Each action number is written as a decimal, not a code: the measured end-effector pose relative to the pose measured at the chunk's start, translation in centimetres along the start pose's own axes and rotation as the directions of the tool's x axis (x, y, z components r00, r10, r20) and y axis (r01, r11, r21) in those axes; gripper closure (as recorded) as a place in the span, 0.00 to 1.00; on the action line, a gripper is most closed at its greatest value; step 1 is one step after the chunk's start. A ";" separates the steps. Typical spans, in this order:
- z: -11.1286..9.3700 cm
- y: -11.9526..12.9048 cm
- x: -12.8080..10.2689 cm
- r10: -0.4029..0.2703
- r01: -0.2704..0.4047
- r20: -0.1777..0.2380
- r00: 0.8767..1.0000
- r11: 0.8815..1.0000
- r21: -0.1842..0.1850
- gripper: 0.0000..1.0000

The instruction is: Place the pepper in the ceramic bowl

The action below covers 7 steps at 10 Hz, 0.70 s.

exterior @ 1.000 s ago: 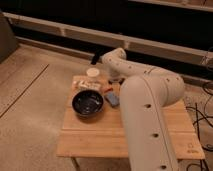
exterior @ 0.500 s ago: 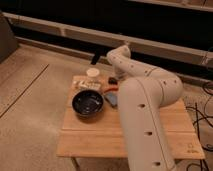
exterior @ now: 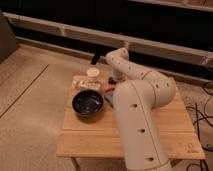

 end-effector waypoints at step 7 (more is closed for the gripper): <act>2.5 0.4 0.1 -0.018 0.018 -0.006 1.000 0.997 -0.069 0.38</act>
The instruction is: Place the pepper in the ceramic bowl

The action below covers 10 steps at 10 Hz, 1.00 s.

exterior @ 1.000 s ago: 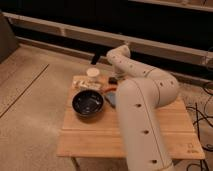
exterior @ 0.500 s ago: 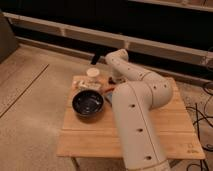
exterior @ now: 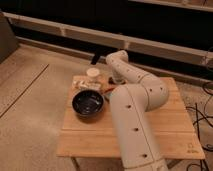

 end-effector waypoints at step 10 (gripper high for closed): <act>-7.5 -3.8 0.3 -0.078 0.086 -0.046 0.996 0.972 0.219 1.00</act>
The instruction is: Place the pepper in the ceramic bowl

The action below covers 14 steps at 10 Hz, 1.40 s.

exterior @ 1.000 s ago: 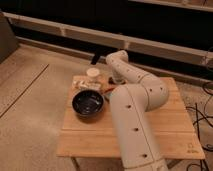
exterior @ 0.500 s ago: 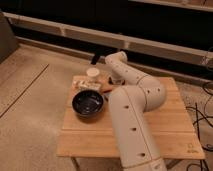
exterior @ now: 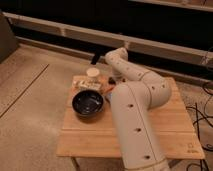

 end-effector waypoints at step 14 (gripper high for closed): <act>-11.3 5.1 -14.4 -0.278 0.271 -0.012 0.961 0.925 0.268 1.00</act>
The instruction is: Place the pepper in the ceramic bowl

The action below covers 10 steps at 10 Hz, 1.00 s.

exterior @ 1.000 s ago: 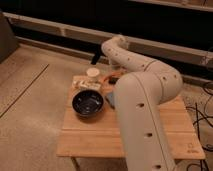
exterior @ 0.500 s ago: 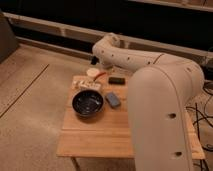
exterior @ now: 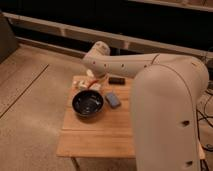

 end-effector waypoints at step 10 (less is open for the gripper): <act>1.6 1.7 -9.5 -0.077 0.080 0.094 0.993 0.996 -0.035 1.00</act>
